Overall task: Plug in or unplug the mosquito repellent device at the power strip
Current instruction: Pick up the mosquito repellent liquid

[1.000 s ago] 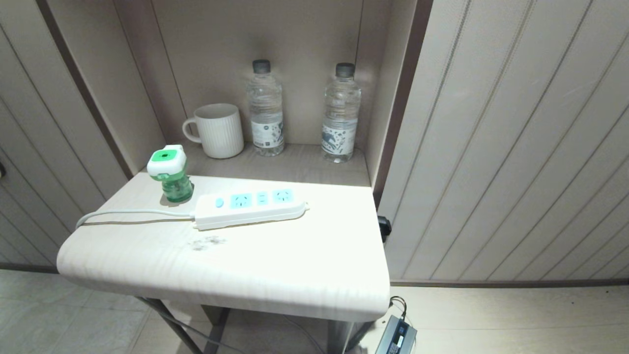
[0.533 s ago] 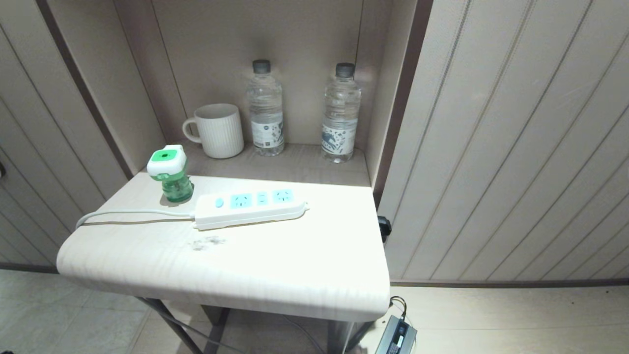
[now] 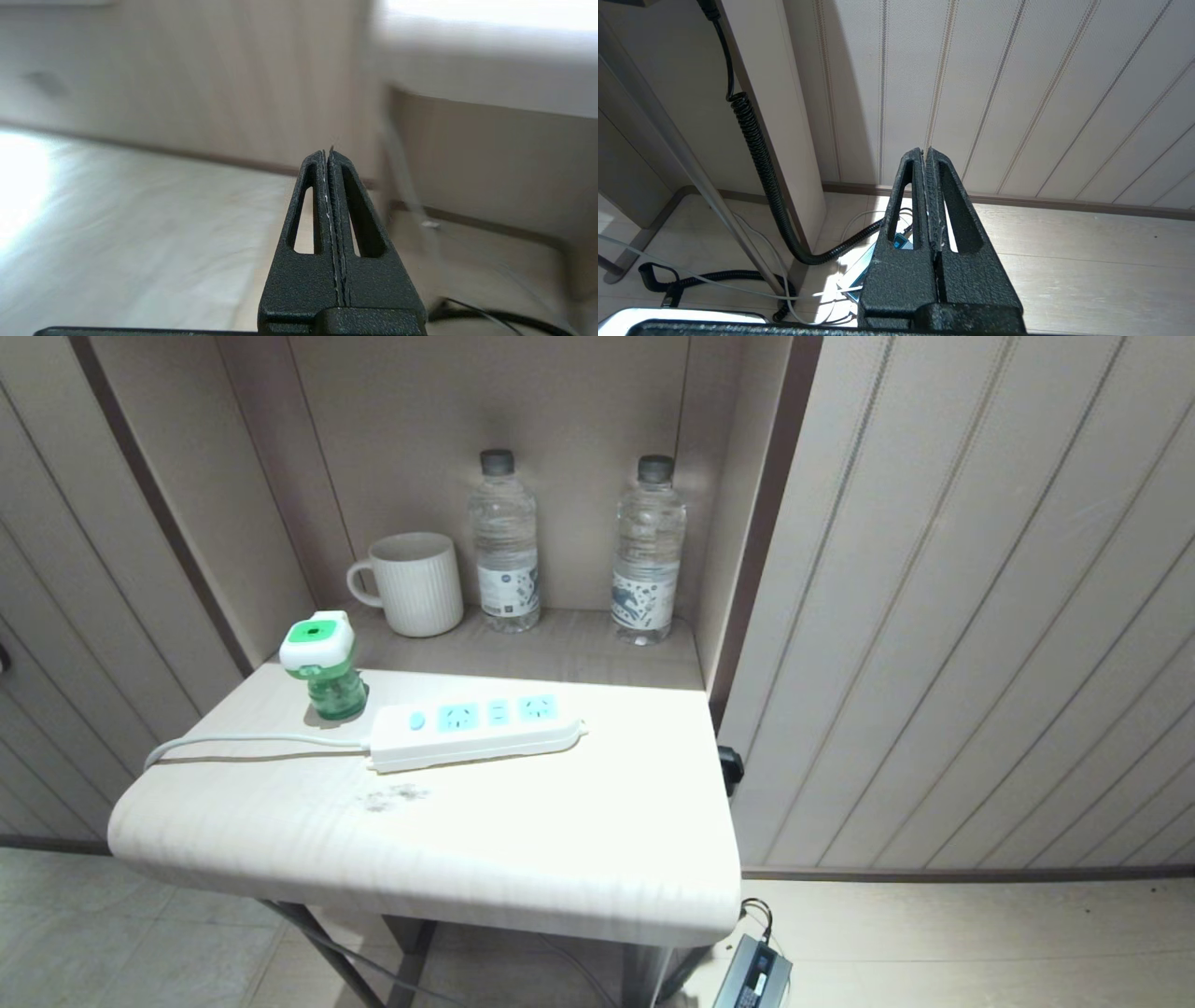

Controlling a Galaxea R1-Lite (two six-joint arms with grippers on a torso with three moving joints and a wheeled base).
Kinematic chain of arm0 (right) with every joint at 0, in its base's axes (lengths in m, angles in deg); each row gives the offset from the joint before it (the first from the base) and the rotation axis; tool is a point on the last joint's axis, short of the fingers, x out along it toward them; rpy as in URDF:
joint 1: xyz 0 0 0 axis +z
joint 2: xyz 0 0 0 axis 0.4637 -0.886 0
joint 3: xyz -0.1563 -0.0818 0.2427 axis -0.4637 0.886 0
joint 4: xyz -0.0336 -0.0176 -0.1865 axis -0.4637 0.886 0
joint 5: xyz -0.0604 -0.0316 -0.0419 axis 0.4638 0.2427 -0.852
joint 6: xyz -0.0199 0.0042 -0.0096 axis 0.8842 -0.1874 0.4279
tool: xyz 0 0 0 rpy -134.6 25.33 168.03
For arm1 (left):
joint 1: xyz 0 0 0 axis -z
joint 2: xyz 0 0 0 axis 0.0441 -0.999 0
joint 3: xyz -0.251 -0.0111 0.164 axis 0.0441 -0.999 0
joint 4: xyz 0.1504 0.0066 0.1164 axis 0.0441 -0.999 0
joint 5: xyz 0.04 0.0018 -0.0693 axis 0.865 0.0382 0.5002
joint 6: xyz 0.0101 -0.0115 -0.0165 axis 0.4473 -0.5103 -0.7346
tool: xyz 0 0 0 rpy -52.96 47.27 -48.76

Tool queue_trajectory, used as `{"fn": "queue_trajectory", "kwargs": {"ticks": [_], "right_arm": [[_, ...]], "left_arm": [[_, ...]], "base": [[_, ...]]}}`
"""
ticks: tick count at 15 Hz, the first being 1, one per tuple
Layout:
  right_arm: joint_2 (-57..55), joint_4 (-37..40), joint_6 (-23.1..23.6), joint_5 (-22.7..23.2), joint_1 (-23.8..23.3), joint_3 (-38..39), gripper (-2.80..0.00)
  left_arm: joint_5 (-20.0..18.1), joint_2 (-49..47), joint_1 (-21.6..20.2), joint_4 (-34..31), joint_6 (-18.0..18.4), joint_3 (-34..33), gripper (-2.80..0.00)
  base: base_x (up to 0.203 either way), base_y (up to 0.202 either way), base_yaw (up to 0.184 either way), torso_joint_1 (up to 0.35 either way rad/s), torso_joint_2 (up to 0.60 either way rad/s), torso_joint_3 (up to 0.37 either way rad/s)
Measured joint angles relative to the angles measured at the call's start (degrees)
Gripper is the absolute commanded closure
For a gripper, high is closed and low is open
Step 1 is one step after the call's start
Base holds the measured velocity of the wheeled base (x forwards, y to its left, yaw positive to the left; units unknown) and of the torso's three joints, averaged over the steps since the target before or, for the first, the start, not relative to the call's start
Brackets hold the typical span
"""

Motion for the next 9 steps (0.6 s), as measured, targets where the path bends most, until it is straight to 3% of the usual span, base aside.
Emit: {"fn": "queue_trajectory", "kwargs": {"ticks": [2, 4, 6, 9], "right_arm": [[0.0, 0.0, 0.2, 0.0, 0.0, 0.0, 0.00], [0.0, 0.0, 0.2, -0.1, 0.0, 0.0, 0.00], [0.0, 0.0, 0.1, 0.0, 0.0, 0.0, 0.00], [0.0, 0.0, -0.1, 0.0, 0.0, 0.0, 0.00]], "left_arm": [[0.7, 0.3, -5.1, -0.5, 1.5, 0.0, 0.00], [-1.9, 3.4, -10.8, -3.5, 4.8, 0.6, 0.00], [-8.8, 8.7, -12.2, -9.2, 6.7, 2.1, 0.00], [-23.3, 13.5, -12.3, -16.0, 2.8, 4.1, 0.00]], "base": [[0.000, 0.000, 0.000, 0.000, 0.00, 0.000], [0.000, 0.000, 0.000, 0.000, 0.00, 0.000], [0.000, 0.000, 0.000, 0.000, 0.00, 0.000], [0.000, 0.000, 0.000, 0.000, 0.00, 0.000]]}}
